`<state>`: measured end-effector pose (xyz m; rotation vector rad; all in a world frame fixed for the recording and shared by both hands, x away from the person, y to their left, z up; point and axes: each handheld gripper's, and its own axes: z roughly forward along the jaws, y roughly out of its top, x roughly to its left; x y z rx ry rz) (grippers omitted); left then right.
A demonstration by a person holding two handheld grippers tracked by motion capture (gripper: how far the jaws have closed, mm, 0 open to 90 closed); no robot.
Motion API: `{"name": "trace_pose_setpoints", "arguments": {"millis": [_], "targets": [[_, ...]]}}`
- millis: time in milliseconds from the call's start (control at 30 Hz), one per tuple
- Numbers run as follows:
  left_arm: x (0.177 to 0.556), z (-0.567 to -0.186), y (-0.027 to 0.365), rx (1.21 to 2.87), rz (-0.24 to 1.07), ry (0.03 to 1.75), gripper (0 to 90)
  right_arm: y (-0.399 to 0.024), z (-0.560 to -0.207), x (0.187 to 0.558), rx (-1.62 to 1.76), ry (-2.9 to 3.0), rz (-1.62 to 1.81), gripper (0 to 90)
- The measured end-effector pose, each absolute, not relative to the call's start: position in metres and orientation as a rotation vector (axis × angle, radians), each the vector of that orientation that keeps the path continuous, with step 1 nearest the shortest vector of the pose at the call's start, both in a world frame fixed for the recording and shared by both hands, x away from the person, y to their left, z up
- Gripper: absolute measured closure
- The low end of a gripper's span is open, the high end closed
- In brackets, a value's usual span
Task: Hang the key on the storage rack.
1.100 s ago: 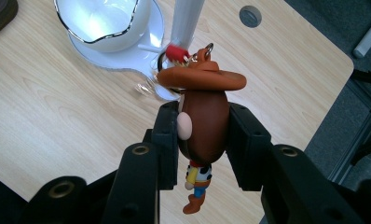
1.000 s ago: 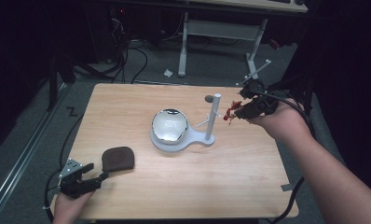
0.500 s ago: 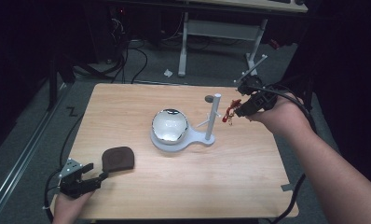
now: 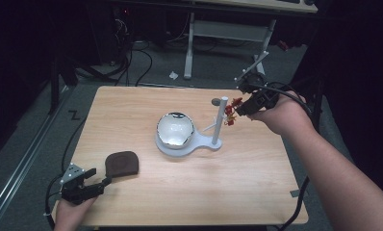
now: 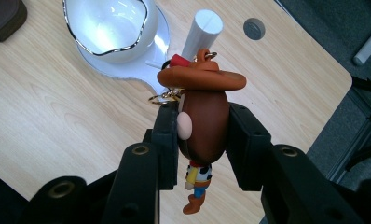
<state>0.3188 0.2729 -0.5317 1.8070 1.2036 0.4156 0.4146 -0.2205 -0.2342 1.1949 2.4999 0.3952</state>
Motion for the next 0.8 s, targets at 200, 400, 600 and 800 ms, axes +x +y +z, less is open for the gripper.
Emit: {"name": "trace_pose_setpoints", "arguments": {"millis": [200,400,600,800], "targets": [[0.319,-0.532,0.273,1.806,0.415,1.203,25.1,-0.220,-0.234,0.417,1.196,2.492,0.394,66.8],[0.319,-0.531,0.273,1.805,0.415,1.203,25.1,-0.225,-0.247,0.420,1.226,2.497,0.398,66.7],[0.318,-0.531,0.273,1.804,0.416,1.202,25.1,-0.237,-0.280,0.421,1.280,2.518,0.397,66.6],[0.318,-0.531,0.272,1.809,0.416,1.201,25.1,-0.247,-0.320,0.419,1.334,2.551,0.410,66.5]]}}
